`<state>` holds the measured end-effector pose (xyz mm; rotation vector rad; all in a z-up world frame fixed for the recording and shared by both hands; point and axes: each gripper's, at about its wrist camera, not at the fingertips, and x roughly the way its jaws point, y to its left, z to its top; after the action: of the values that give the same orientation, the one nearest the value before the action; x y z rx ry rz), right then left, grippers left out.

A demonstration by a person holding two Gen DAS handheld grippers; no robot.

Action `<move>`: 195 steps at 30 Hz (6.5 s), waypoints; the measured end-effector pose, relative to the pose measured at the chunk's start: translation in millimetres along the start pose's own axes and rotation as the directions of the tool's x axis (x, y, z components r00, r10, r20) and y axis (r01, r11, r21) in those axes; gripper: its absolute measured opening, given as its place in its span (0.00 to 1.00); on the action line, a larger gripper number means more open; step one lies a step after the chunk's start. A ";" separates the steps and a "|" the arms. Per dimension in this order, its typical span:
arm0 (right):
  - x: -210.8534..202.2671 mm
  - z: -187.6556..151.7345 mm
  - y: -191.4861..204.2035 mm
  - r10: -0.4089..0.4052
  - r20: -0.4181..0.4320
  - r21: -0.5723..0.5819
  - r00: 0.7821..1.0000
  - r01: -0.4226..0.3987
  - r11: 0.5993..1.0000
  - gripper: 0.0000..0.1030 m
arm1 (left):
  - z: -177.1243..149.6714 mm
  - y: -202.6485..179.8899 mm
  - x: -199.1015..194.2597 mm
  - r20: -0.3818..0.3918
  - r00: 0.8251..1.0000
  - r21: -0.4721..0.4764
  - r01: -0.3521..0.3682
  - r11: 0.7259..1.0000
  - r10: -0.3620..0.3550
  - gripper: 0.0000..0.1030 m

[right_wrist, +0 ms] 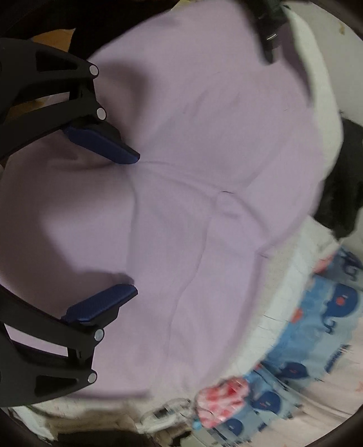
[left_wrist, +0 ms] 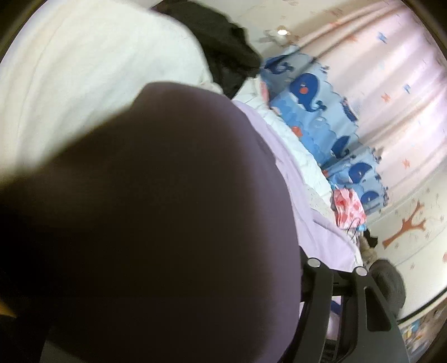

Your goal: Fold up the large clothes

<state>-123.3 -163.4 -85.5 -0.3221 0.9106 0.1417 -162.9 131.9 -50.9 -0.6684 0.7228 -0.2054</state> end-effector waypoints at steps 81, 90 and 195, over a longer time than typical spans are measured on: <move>-100.1 106.0 -66.6 0.095 0.223 0.321 0.970 -0.165 0.933 0.93 | 50.4 -101.8 108.5 -0.277 0.941 0.471 -0.044 0.881 0.195 0.91; 17.1 158.4 -17.3 0.262 0.223 0.459 0.939 -0.338 0.822 0.94 | 50.7 -74.4 102.8 -0.302 0.952 0.435 0.095 0.895 0.046 0.95; -102.3 135.8 14.6 0.094 0.239 0.291 0.967 -0.164 0.942 0.93 | 51.1 -147.6 62.7 0.016 0.960 0.522 -0.245 0.817 0.278 0.95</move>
<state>-87.2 -102.8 69.9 0.0468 0.7174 0.1505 -75.0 18.0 36.3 -0.0372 0.7676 -0.1573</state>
